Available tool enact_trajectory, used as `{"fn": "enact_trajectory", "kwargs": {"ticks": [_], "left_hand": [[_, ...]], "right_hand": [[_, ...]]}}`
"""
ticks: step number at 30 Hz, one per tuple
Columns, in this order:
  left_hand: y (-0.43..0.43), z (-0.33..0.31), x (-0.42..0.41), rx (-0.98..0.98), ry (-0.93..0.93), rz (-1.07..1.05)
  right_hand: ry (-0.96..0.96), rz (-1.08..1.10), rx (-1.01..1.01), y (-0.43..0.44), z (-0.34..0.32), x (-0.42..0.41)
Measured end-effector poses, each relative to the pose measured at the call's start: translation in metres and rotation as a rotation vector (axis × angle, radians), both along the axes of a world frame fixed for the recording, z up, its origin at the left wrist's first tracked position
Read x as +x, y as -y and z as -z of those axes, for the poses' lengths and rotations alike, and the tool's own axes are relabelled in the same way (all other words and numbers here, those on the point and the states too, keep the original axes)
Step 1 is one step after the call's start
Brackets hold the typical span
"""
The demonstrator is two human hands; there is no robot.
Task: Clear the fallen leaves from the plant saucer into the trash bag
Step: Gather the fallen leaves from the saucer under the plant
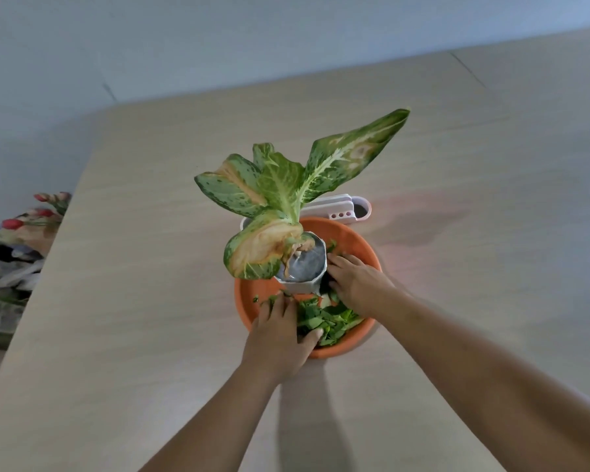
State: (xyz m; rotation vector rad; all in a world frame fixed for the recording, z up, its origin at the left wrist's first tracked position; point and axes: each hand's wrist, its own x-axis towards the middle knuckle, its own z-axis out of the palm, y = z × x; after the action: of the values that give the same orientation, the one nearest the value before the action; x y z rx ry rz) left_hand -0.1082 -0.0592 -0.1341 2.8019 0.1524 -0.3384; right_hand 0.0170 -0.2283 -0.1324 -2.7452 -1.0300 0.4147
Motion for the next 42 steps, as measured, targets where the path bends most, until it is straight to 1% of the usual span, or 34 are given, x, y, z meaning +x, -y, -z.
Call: {"fn": "enact_trajectory", "kwargs": {"ticks": [3, 4, 6, 8, 9, 10, 12, 14, 15, 17, 19, 21, 23, 25, 27, 29, 30, 33, 35, 37, 39, 40, 42], "left_hand": [[0.01, -0.006, -0.002, -0.114, 0.064, 0.027], [0.013, -0.007, -0.004, -0.127, 0.078, 0.052], [0.015, -0.009, -0.007, -0.108, 0.152, 0.067], [0.013, -0.01, -0.007, -0.044, 0.24, -0.03], [0.011, -0.011, -0.004, -0.009, 0.249, -0.092], [0.01, -0.01, -0.001, 0.026, 0.229, -0.143], [0.006, -0.008, 0.006, 0.109, 0.148, -0.17], [0.004, -0.006, 0.011, 0.192, 0.101, -0.169], [0.001, -0.006, 0.014, 0.213, 0.082, -0.169], [-0.007, -0.007, 0.02, 0.224, -0.019, -0.166], [-0.012, -0.011, 0.023, 0.205, -0.159, -0.135], [-0.006, -0.016, 0.021, 0.139, -0.219, -0.141], [0.006, -0.02, 0.014, 0.048, -0.187, -0.169], [0.019, -0.021, 0.004, -0.039, -0.133, -0.195], [0.026, -0.02, -0.005, -0.142, -0.037, -0.25], [0.031, -0.019, -0.008, -0.213, 0.05, -0.288], [0.032, -0.018, -0.007, -0.228, 0.045, -0.28], [0.031, -0.016, -0.002, -0.177, -0.075, -0.213], [0.028, -0.013, -0.002, -0.132, -0.058, -0.188], [0.024, -0.01, -0.004, -0.113, 0.013, -0.185], [0.019, -0.008, -0.006, -0.123, 0.072, -0.205], [0.017, -0.008, -0.007, -0.131, 0.087, -0.216], [0.018, -0.008, -0.006, -0.143, 0.071, -0.226]], "right_hand": [[-0.056, -0.072, -0.009, 0.012, -0.009, -0.026], [-0.08, -0.083, 0.025, 0.014, -0.012, -0.032], [-0.139, -0.044, 0.11, 0.016, -0.017, -0.036], [-0.111, 0.026, 0.143, 0.016, -0.014, -0.027], [-0.076, 0.076, 0.146, 0.015, -0.012, -0.019], [-0.039, 0.11, 0.149, 0.014, -0.009, -0.009], [0.006, 0.103, 0.14, 0.01, -0.005, 0.009], [0.006, 0.039, 0.125, 0.002, -0.001, 0.024], [-0.005, 0.028, 0.11, -0.002, 0.0, 0.03], [-0.031, 0.01, 0.06, -0.007, 0.001, 0.036], [-0.032, -0.034, 0.051, -0.003, 0.001, 0.03], [-0.029, -0.059, 0.09, 0.009, -0.002, 0.017], [-0.12, -0.027, 0.076, 0.02, -0.009, -0.002], [-0.2, -0.052, 0.059, 0.026, -0.011, -0.021], [-0.272, -0.049, 0.137, 0.03, -0.014, -0.031], [-0.299, 0.009, 0.186, 0.03, -0.018, -0.029], [-0.295, 0.029, 0.161, 0.028, -0.02, -0.026], [-0.273, -0.034, -0.012, 0.019, -0.022, -0.019], [-0.288, -0.098, -0.091, 0.015, -0.022, -0.022], [-0.3, -0.138, -0.066, 0.017, -0.021, -0.026], [-0.321, -0.14, 0.018, 0.023, -0.021, -0.027], [-0.318, -0.129, 0.04, 0.025, -0.022, -0.025], [-0.291, -0.101, 0.008, 0.026, -0.024, -0.022]]}}
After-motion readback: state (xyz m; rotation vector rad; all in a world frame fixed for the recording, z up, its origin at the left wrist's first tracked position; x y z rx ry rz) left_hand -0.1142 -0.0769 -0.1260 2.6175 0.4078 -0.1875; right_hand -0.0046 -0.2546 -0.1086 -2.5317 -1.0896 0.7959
